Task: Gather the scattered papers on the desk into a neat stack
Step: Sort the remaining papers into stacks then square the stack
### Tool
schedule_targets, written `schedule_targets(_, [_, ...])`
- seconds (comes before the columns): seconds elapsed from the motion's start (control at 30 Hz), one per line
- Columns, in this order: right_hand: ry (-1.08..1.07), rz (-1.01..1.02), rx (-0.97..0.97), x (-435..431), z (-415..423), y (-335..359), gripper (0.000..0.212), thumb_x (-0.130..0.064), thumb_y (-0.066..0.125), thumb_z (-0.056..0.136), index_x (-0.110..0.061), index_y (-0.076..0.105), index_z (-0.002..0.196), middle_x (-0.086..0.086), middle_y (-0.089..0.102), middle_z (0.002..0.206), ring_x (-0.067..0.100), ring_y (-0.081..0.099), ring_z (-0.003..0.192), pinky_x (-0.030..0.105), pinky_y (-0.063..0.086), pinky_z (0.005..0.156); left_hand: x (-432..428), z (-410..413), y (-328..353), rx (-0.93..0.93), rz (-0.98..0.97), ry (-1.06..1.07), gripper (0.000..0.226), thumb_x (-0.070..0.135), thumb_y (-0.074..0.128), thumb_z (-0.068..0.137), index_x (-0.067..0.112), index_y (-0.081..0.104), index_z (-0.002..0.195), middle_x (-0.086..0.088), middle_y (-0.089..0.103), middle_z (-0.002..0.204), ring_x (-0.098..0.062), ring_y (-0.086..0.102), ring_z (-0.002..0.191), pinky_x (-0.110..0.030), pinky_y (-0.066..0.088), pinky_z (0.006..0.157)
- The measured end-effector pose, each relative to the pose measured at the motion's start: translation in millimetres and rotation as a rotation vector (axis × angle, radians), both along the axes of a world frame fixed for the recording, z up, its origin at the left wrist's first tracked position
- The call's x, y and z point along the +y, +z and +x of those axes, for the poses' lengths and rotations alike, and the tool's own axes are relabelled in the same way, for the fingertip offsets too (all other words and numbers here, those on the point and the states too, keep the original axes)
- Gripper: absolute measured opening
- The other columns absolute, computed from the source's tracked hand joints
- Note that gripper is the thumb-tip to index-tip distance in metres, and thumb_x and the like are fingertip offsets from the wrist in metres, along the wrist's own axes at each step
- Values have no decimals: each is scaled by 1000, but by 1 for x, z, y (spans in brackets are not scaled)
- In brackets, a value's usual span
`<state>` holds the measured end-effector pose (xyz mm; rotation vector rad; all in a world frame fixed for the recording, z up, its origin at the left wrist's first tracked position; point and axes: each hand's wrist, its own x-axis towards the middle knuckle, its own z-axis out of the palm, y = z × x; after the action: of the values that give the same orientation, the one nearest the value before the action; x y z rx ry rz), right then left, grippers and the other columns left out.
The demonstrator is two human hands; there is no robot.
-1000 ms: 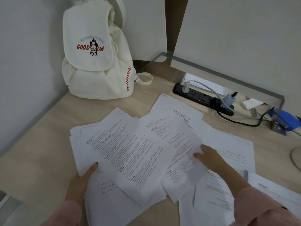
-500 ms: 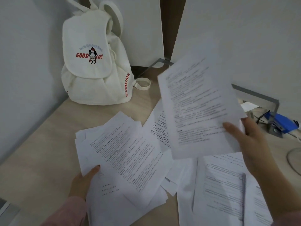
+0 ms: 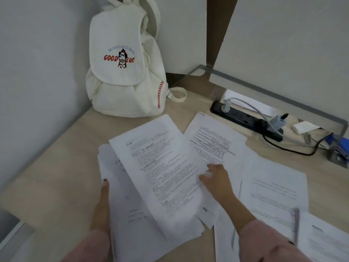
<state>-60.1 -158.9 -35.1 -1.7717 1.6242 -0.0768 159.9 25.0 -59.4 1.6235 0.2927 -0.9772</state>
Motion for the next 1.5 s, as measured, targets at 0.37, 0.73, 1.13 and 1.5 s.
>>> schedule_targets(0.37, [412,77,-70,55,8,-3,42,-20,56,86,-18,43,126,0,53,114,16,47,103,28,43,85,3,-2,-2,-130,73,-206,54,26,68,81,0,54,126,-11,60,120,-25,54,108,-34,36,101])
schedule_targets(0.73, [-859,456,-526,34,-59,19,9,-2,57,83,-8,55,77,11,49,76,20,45,65,30,40,68,2,1,-7,-221,123,-265,51,21,66,84,-2,52,127,-18,56,131,-34,51,121,-41,34,108])
schedule_targets(1.13, [-609,186,-520,20,-29,49,25,-5,48,90,-13,55,113,6,63,102,25,60,93,42,49,91,2,-1,-2,-218,126,-274,51,23,66,84,2,52,128,-16,55,132,-33,51,121,-43,35,108])
schedule_targets(1.5, [-448,297,-1272,0,-60,134,33,-13,45,92,-14,57,123,1,68,116,14,67,98,25,57,75,-3,3,6,-177,227,-358,61,24,65,84,-6,44,132,-25,45,140,-40,42,128,-47,30,109])
